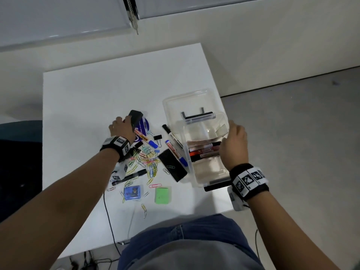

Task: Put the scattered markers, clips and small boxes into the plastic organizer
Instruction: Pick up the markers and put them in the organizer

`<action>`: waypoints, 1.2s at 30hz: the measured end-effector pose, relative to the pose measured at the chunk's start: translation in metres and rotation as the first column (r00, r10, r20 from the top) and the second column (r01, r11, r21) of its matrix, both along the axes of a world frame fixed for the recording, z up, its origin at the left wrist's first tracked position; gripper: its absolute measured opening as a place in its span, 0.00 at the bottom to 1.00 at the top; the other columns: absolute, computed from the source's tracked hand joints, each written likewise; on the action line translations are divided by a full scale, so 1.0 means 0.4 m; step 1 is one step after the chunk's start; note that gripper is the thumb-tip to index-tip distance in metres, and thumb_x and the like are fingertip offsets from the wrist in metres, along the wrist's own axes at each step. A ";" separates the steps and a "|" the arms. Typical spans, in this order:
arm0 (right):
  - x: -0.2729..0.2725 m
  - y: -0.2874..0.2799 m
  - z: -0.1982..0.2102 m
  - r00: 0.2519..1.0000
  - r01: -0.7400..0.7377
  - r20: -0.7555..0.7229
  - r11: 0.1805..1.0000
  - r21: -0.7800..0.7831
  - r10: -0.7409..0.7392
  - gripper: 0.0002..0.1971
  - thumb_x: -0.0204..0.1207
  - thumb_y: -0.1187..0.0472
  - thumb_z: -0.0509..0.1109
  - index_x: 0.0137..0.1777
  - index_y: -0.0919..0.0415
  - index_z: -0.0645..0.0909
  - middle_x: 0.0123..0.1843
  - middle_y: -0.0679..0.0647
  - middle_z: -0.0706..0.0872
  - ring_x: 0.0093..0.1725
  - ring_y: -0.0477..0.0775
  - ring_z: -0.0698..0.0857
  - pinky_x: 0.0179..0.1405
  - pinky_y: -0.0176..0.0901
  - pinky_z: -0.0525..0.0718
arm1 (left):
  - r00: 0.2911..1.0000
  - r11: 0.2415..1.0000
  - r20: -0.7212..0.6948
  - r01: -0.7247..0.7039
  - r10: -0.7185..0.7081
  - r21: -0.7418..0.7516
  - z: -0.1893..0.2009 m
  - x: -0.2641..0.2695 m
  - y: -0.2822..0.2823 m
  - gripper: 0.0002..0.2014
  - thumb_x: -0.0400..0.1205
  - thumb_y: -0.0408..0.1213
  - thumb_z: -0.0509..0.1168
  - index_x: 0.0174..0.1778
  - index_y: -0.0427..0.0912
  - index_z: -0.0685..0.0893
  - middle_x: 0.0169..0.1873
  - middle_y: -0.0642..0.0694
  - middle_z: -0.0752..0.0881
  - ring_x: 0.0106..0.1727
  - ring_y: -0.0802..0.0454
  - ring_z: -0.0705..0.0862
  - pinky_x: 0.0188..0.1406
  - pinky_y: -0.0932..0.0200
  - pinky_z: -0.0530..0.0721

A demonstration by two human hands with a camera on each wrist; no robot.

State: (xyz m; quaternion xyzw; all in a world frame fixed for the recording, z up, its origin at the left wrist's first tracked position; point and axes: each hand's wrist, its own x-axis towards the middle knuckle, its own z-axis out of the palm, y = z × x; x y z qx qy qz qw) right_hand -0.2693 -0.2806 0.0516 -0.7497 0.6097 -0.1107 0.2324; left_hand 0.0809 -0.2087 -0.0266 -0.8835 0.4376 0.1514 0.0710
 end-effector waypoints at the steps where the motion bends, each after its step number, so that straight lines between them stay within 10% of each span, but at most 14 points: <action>1: 0.037 0.012 0.023 0.997 -0.037 0.063 0.998 -0.042 0.040 0.33 0.74 0.74 0.63 0.80 0.62 0.63 0.71 0.64 0.71 0.67 0.62 0.74 0.67 0.51 0.77 | 0.995 0.994 0.033 0.096 -0.095 -0.044 -0.003 -0.004 0.003 0.29 0.74 0.30 0.67 0.74 0.39 0.71 0.67 0.31 0.74 0.66 0.31 0.75 0.68 0.41 0.70; 6: 0.270 0.099 0.077 0.921 -0.335 0.243 0.938 0.087 0.306 0.24 0.78 0.72 0.61 0.75 0.58 0.70 0.70 0.58 0.74 0.62 0.55 0.81 0.60 0.44 0.83 | 0.849 0.844 -0.014 0.527 -0.528 0.098 -0.025 -0.037 0.009 0.24 0.73 0.25 0.67 0.65 0.48 0.81 0.63 0.42 0.78 0.66 0.39 0.73 0.68 0.45 0.67; 11: 0.426 0.143 -0.053 0.927 -0.347 -0.001 0.860 0.375 0.374 0.30 0.75 0.66 0.68 0.76 0.66 0.63 0.75 0.65 0.67 0.73 0.64 0.71 0.71 0.54 0.75 | 0.798 0.785 0.011 0.589 -0.602 0.193 -0.008 -0.056 0.007 0.15 0.75 0.35 0.69 0.57 0.48 0.80 0.59 0.42 0.81 0.65 0.38 0.74 0.69 0.41 0.65; 16: 0.450 0.129 -0.150 0.975 -0.076 -0.167 0.922 0.380 0.149 0.36 0.73 0.57 0.75 0.75 0.68 0.62 0.72 0.65 0.71 0.70 0.64 0.74 0.69 0.51 0.73 | 0.862 0.862 -0.045 0.500 -0.504 -0.083 -0.004 -0.048 0.018 0.12 0.78 0.32 0.64 0.57 0.47 0.77 0.50 0.46 0.84 0.59 0.42 0.79 0.73 0.40 0.59; 20: 0.449 0.107 -0.167 0.980 -0.008 -0.180 0.920 0.391 0.085 0.31 0.75 0.65 0.70 0.74 0.71 0.62 0.72 0.65 0.71 0.72 0.64 0.73 0.69 0.49 0.73 | 0.884 0.873 -0.396 0.030 -0.250 -0.486 0.065 -0.046 0.047 0.06 0.84 0.36 0.60 0.56 0.42 0.76 0.44 0.45 0.84 0.43 0.45 0.83 0.50 0.51 0.77; 25: 0.462 0.105 -0.192 0.971 -0.003 -0.223 0.943 0.333 0.082 0.33 0.75 0.68 0.68 0.77 0.71 0.58 0.70 0.66 0.74 0.68 0.63 0.77 0.63 0.48 0.78 | 0.885 0.955 -0.452 -0.029 -0.114 -0.297 0.051 -0.015 0.116 0.07 0.82 0.35 0.60 0.53 0.42 0.71 0.43 0.43 0.80 0.39 0.42 0.81 0.34 0.55 0.73; 30: 0.466 0.092 -0.217 0.960 0.015 -0.264 0.921 0.388 0.096 0.32 0.74 0.66 0.70 0.75 0.72 0.60 0.69 0.67 0.75 0.68 0.64 0.78 0.63 0.50 0.79 | 0.937 0.985 -0.309 0.173 -0.164 0.002 -0.026 -0.005 0.165 0.18 0.82 0.39 0.63 0.67 0.40 0.74 0.59 0.37 0.77 0.55 0.35 0.82 0.47 0.45 0.81; 36: 0.478 0.102 -0.227 0.946 -0.018 -0.286 0.901 0.432 0.156 0.24 0.76 0.66 0.67 0.69 0.73 0.66 0.68 0.68 0.73 0.64 0.65 0.78 0.61 0.50 0.80 | 0.945 0.987 -0.286 0.158 -0.157 -0.020 -0.024 -0.022 0.162 0.18 0.82 0.35 0.63 0.68 0.40 0.72 0.61 0.36 0.73 0.52 0.32 0.83 0.43 0.44 0.81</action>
